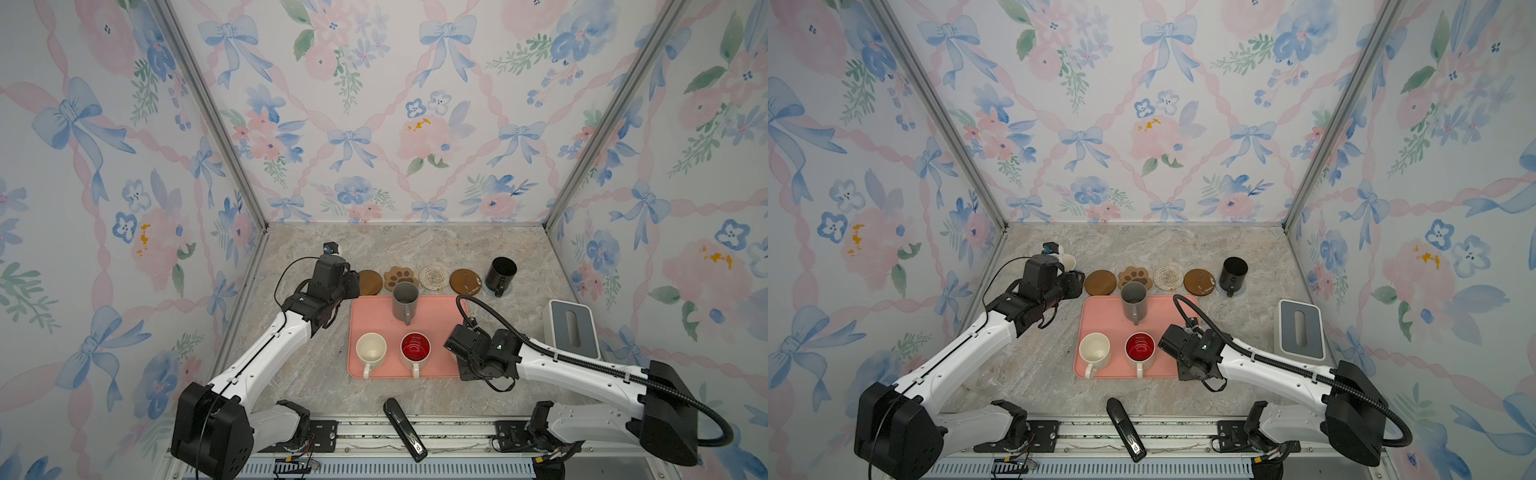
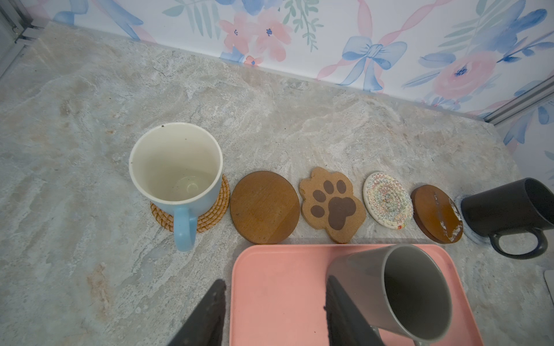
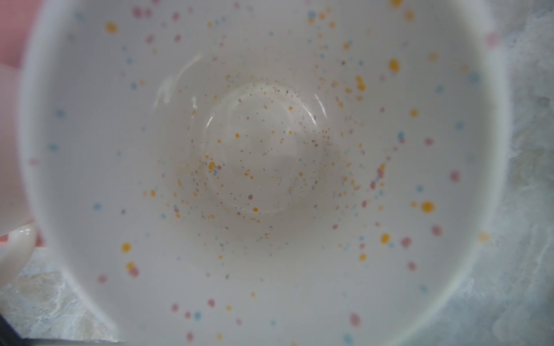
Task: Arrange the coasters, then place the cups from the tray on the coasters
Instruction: 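Close the right gripper on the speckled white mug's rim, then lift the speckled mug and carry it toward the scratched brown coaster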
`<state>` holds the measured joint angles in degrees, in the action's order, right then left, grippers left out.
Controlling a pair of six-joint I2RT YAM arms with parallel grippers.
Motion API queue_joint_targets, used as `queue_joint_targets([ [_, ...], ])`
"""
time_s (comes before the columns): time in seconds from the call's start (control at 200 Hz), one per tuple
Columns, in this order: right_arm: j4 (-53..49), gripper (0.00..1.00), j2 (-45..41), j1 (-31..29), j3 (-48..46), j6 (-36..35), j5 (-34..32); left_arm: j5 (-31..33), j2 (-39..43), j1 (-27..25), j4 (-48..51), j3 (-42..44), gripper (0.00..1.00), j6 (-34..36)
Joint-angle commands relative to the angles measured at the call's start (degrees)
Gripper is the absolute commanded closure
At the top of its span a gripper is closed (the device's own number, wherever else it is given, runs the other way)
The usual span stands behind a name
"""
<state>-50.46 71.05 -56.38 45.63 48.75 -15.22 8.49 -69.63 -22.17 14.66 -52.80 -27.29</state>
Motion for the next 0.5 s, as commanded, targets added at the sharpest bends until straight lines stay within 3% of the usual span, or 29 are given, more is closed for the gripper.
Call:
queue_joint_targets([
  [0.0,3.4,1.00,-0.1,1.2,2.4,-2.1,-3.3,0.3,0.1,-0.3,-0.3,0.1,0.50,-0.5],
  [0.495,9.2,1.00,1.5,5.4,3.7,-5.9,-3.9,0.7,0.1,-0.3,-0.3,-0.1,0.50,-0.3],
])
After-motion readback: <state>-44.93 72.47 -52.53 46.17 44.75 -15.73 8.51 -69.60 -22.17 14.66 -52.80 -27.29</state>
